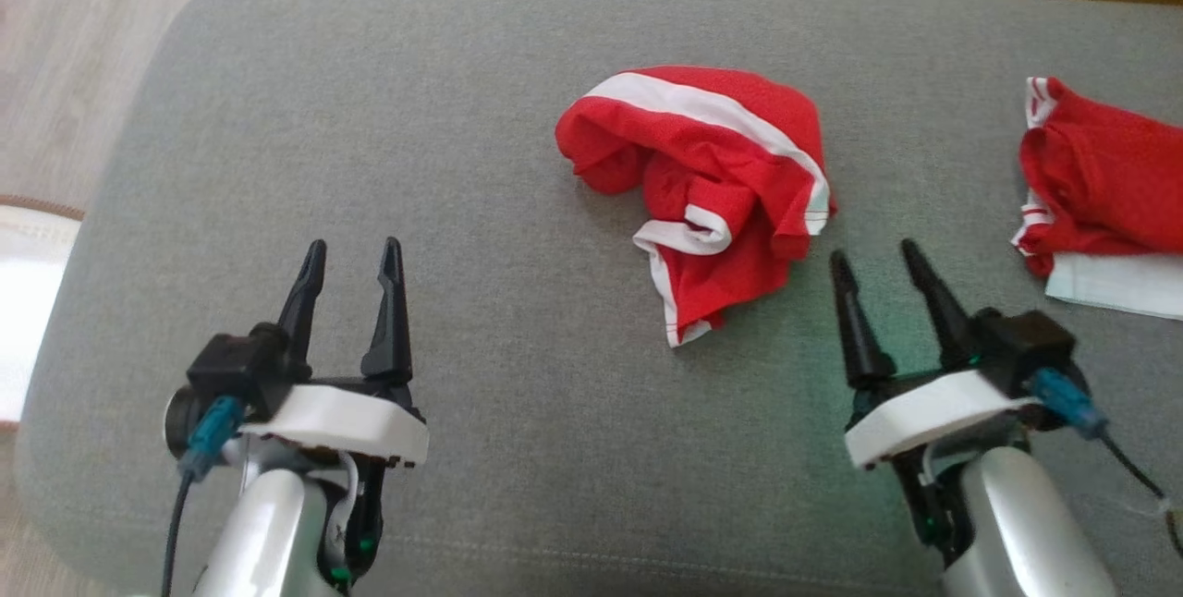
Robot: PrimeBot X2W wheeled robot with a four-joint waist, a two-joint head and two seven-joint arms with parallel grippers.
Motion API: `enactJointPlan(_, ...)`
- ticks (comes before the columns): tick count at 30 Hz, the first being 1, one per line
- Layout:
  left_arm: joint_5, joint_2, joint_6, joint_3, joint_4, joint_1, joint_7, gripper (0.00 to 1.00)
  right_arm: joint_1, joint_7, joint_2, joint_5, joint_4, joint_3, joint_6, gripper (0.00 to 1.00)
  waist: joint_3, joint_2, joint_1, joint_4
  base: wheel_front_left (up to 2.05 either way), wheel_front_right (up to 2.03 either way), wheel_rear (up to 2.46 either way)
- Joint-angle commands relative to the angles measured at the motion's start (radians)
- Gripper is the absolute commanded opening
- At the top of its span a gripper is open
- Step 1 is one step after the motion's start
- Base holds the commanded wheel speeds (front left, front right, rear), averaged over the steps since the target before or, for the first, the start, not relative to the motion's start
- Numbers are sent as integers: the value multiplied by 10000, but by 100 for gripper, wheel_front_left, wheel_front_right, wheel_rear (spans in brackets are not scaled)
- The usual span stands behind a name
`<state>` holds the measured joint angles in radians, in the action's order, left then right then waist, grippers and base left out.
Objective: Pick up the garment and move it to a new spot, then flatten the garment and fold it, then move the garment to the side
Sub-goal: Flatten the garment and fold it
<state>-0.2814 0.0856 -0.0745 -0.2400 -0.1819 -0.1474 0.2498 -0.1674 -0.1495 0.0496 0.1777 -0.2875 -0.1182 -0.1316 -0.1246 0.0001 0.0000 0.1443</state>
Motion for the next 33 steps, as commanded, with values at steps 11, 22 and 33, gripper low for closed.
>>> enactJointPlan(11,425,-269,462,749,78,-499,120,100,-1090,1387,7,217,-1300,-744,9,100,-431,-1,0,774,0,0,0)
enactJointPlan(22,337,-349,529,714,-94,-670,120,100,-2020,1879,7,256,-2721,-881,9,100,-757,-1,0,1370,0,0,0)
enactJointPlan(33,185,-352,325,569,-95,-744,120,100,-2621,1382,36,-323,-3461,-1077,9,0,-799,-1,0,1194,0,0,0)
